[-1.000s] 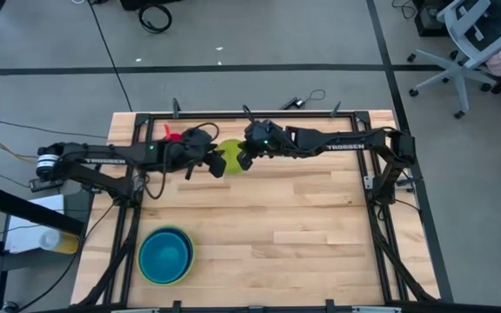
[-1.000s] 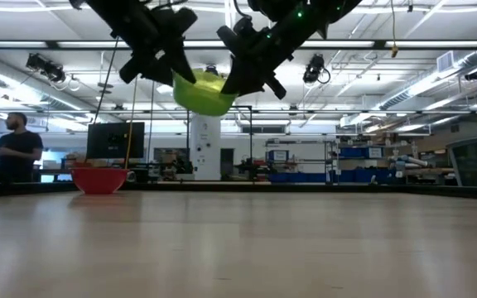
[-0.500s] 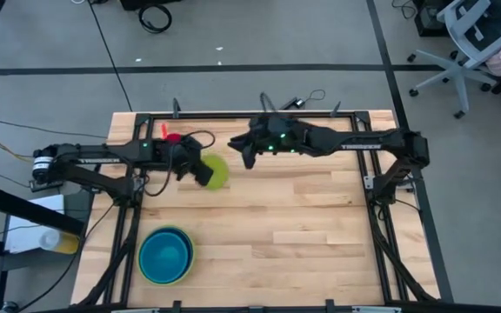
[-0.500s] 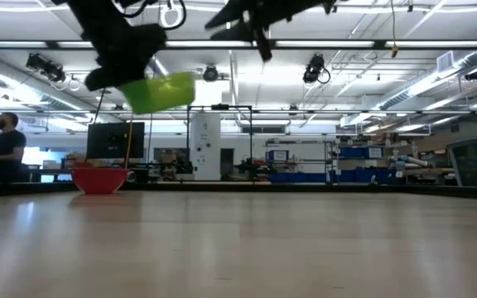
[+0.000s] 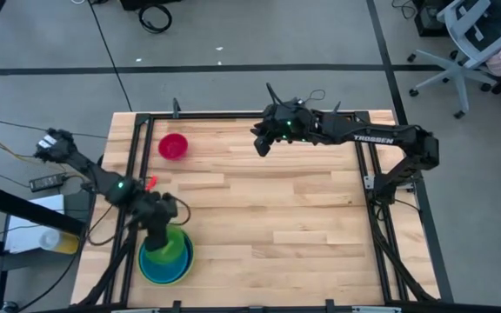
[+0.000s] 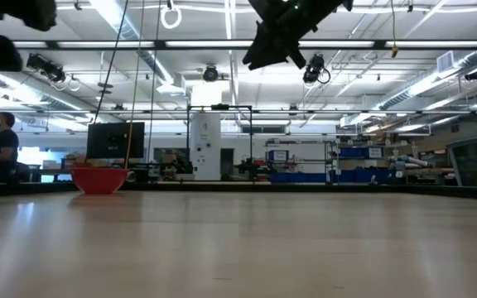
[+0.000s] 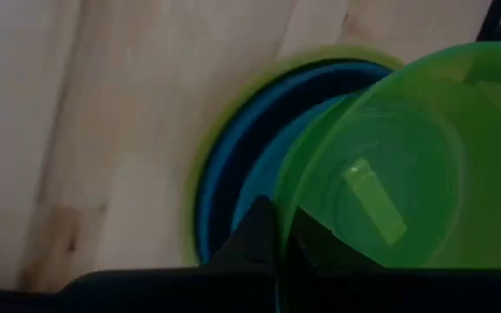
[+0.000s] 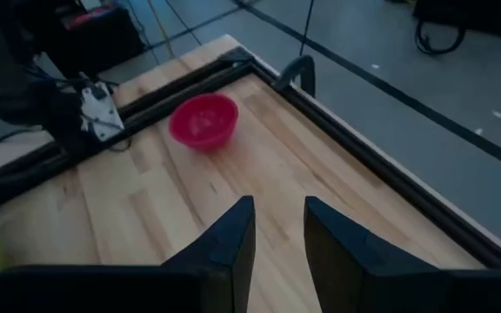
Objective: Nest bowls inside each other
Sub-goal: Stack the light green bowl into the blue bowl, then stack the pink bowl into the light green bowl
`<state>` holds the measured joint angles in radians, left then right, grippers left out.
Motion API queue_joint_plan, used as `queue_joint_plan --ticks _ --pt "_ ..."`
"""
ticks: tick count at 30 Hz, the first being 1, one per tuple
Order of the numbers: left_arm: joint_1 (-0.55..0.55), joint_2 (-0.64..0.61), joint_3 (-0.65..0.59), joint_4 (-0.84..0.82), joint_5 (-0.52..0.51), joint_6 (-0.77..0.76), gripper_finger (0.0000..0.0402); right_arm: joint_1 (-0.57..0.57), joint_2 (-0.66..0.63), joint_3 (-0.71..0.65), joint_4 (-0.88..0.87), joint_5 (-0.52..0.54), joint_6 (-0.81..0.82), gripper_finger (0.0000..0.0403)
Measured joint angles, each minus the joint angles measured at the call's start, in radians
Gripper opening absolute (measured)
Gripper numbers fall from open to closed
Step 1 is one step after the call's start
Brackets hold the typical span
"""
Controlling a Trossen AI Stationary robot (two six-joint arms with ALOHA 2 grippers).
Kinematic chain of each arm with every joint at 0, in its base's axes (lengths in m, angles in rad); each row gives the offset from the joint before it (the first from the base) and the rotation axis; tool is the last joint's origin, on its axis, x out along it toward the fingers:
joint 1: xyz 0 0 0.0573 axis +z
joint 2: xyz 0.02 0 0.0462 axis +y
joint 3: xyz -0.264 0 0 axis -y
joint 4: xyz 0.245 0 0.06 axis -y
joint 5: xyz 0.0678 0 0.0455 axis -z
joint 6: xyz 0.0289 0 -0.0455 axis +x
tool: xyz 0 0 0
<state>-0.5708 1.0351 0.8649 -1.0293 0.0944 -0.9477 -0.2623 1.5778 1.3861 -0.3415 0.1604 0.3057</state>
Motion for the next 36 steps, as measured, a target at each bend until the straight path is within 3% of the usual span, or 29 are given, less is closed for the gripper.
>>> queue_joint_plan --ticks 4,9,15,19,23,26,31,36 --pt "-0.097 0.011 -0.055 0.052 -0.022 -0.120 0.0016 -0.005 0.012 0.000 0.016 -0.001 -0.001 0.0107" --pt "-0.139 0.021 -0.073 0.054 -0.028 -0.182 0.0085 -0.011 0.030 0.000 0.009 -0.007 0.008 0.0107" --pt "-0.108 0.017 -0.050 0.007 -0.014 -0.224 0.0202 -0.032 0.040 0.000 0.025 -0.016 0.014 0.0107" --pt "-0.018 0.016 -0.008 -0.166 -0.090 -0.244 0.0241 -0.051 0.041 0.000 0.020 -0.031 0.059 0.0107" --pt "0.150 -0.010 0.019 -0.318 -0.283 -0.228 0.0245 -0.068 0.041 0.000 0.020 -0.031 0.088 0.0107" --pt "0.365 -0.046 0.019 -0.338 -0.367 -0.169 0.0237 -0.077 0.041 0.000 0.021 -0.032 0.121 0.0107" --pt "0.790 -0.058 0.019 -0.274 -0.389 0.073 0.0218 -0.081 0.041 0.000 0.018 -0.037 0.145 0.0107" --pt "1.169 0.018 0.018 -0.137 -0.389 0.271 0.0213 -0.081 0.041 0.000 0.002 -0.057 0.153 0.0107"
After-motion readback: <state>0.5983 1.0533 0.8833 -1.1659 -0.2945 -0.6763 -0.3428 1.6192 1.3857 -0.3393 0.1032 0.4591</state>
